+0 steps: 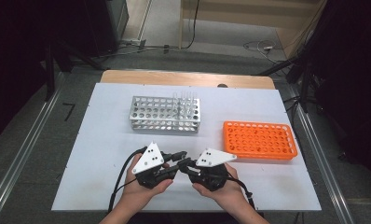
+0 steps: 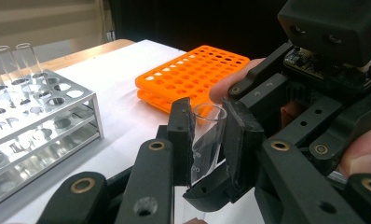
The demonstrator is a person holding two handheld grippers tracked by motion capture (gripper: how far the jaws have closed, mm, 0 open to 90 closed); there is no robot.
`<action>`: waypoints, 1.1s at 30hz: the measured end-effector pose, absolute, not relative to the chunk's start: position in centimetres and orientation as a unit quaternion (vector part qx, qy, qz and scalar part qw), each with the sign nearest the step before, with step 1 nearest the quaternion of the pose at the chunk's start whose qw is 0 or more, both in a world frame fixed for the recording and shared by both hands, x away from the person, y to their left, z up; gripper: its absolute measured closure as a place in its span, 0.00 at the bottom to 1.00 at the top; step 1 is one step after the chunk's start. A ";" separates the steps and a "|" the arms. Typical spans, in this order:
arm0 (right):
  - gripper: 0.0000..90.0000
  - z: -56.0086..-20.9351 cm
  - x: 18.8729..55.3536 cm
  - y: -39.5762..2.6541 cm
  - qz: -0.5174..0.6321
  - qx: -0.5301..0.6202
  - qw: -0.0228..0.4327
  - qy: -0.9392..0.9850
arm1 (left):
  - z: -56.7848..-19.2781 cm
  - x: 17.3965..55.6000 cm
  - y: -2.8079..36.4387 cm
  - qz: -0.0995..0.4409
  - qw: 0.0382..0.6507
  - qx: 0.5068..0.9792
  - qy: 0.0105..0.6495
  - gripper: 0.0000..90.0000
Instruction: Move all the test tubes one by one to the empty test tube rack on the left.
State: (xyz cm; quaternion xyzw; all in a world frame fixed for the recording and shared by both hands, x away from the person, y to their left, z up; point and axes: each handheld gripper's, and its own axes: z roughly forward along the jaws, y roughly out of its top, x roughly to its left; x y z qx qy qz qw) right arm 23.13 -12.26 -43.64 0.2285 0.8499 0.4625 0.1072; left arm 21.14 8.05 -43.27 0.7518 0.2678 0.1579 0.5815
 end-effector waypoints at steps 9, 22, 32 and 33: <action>0.82 -43.6 23.2 -12.3 0.462 0.230 0.107 0.850 | -43.3 21.2 8.1 0.161 0.580 0.752 0.269 0.83; 0.77 -43.8 23.4 -12.2 0.465 0.232 0.094 0.849 | -43.2 21.3 8.4 0.165 0.583 0.746 0.276 0.84; 0.18 -43.9 23.5 -13.0 0.472 0.217 0.080 0.851 | -42.7 21.6 9.3 0.170 0.587 0.739 0.284 0.84; 0.15 -43.8 23.5 -13.3 0.476 0.218 0.076 0.848 | -42.7 21.7 9.5 0.171 0.587 0.737 0.286 0.84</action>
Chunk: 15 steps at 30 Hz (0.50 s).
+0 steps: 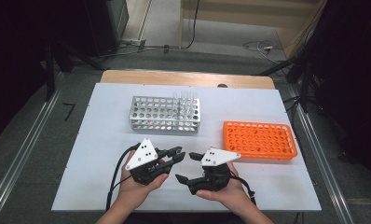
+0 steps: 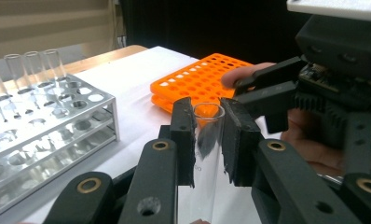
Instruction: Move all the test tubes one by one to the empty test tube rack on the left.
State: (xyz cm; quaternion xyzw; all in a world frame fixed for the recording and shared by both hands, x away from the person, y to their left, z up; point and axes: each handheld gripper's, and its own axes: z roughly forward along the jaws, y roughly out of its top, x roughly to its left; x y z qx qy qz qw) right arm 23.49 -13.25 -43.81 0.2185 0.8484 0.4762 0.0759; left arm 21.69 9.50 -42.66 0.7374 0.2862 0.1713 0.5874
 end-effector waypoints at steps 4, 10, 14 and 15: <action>0.01 -43.4 23.3 -14.3 0.478 0.215 0.083 0.847 | -42.5 22.1 10.1 0.173 0.590 0.731 0.295 0.84; 0.00 -43.1 23.3 -16.4 0.489 0.230 0.092 0.837 | -42.0 22.8 10.8 0.182 0.587 0.728 0.303 0.84; 0.00 -42.9 23.4 -18.0 0.490 0.242 0.101 0.832 | -41.5 23.5 11.2 0.188 0.584 0.727 0.309 0.84; 0.00 -42.9 23.3 -18.4 0.490 0.244 0.102 0.831 | -41.4 23.7 11.3 0.190 0.584 0.726 0.310 0.84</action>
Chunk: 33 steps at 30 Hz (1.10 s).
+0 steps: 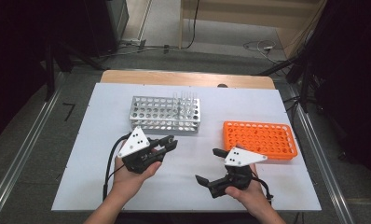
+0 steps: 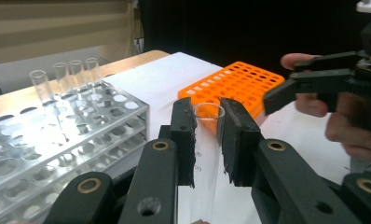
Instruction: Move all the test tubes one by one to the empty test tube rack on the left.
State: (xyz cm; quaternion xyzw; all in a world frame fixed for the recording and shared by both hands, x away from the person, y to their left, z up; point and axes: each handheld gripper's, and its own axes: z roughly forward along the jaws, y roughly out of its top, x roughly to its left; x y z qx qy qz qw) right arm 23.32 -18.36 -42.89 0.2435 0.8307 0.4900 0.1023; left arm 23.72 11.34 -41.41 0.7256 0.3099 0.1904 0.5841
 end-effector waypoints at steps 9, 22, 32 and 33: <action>0.00 -43.2 22.9 -22.2 0.492 0.253 0.128 0.823 | -40.3 25.9 12.3 0.203 0.585 0.716 0.323 0.84; 0.00 -43.7 22.3 -26.4 0.486 0.286 0.155 0.811 | -39.0 29.5 12.9 0.214 0.585 0.706 0.338 0.84; 0.00 -44.0 22.2 -29.6 0.487 0.308 0.165 0.800 | -38.2 32.2 13.2 0.218 0.586 0.696 0.353 0.84; 0.00 -44.0 22.2 -29.9 0.484 0.313 0.168 0.800 | -38.1 32.4 13.2 0.220 0.586 0.696 0.353 0.84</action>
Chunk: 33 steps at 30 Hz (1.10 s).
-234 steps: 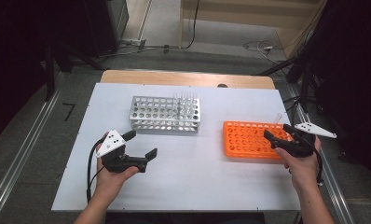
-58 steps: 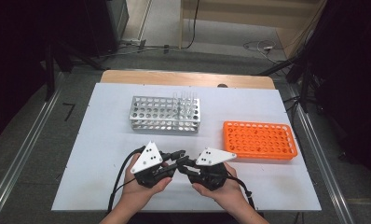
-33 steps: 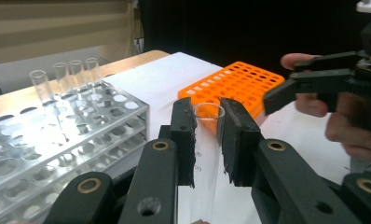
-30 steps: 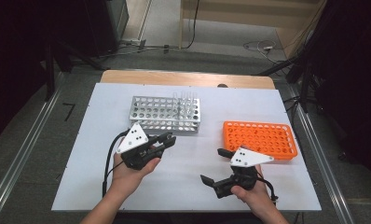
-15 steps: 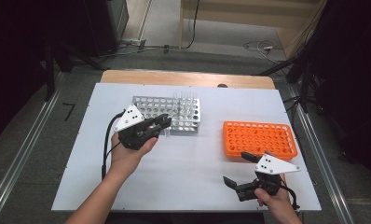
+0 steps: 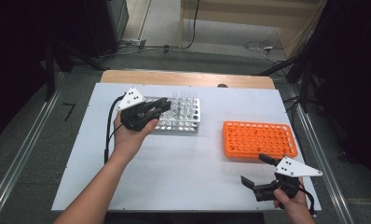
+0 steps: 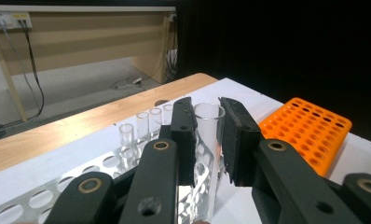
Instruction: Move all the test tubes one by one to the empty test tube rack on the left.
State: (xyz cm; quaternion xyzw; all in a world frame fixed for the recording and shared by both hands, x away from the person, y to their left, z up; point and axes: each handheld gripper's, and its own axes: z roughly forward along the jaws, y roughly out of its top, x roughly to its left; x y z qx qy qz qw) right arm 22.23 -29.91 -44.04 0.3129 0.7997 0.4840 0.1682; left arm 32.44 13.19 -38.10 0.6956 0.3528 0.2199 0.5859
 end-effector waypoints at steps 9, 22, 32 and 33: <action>0.00 -44.4 22.9 -31.4 0.476 0.327 0.181 0.796 | -38.1 35.2 13.2 0.227 0.581 0.688 0.371 0.84; 0.00 -45.1 23.7 -32.1 0.477 0.338 0.171 0.793 | -38.6 39.5 13.3 0.244 0.570 0.674 0.402 0.84; 0.02 -45.2 23.8 -32.2 0.477 0.342 0.173 0.791 | -39.8 41.8 13.0 0.243 0.568 0.660 0.428 0.84; 0.02 -45.2 23.8 -32.2 0.477 0.343 0.173 0.790 | -39.9 42.0 12.9 0.249 0.566 0.658 0.429 0.84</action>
